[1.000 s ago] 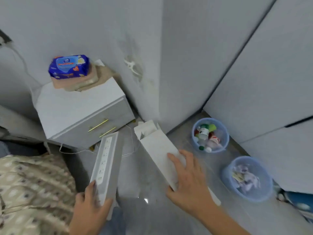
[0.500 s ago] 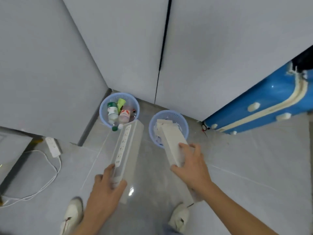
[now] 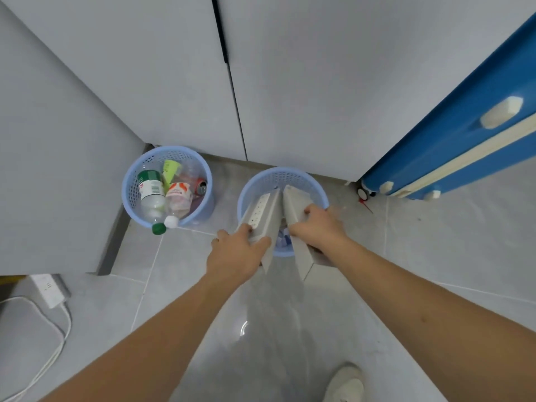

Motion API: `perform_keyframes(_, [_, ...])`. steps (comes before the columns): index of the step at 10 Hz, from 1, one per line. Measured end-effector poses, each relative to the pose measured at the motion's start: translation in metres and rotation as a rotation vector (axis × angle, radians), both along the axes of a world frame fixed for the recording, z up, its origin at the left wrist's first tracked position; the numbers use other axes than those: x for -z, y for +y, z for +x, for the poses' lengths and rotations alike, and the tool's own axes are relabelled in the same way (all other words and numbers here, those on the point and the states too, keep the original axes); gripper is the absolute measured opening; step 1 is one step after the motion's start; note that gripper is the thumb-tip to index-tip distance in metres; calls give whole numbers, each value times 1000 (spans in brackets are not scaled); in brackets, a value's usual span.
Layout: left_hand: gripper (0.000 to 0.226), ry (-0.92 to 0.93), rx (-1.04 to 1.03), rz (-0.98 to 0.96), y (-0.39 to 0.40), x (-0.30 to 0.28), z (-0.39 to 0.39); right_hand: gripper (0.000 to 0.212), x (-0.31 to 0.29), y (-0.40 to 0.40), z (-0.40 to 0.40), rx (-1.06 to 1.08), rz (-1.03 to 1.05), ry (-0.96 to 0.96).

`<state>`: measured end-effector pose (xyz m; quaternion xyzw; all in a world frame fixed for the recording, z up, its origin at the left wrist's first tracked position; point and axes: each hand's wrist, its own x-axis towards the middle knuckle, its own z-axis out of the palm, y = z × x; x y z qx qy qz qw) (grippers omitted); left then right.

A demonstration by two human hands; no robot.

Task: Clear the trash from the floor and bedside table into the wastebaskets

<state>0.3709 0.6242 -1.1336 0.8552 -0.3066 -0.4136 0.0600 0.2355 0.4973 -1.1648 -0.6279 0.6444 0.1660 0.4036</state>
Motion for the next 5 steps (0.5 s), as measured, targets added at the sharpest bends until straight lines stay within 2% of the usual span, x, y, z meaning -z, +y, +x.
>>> perform_keyframes(1, [62,4,18,20,-19,18,-9,57,23,-3,8,-22,7,24])
perform_keyframes(2, [65,-22,33,32,-31,33,-12,38,42,-7,15,-33,-84,17])
perform_keyframes(4, [74,-95,146,77,-34,27,-4,63,30,-16,17,67,-45,-36])
perform_keyframes(5, [73,-163,215,70,-27,1,4,66,-5,-12,11,24,-132,-62])
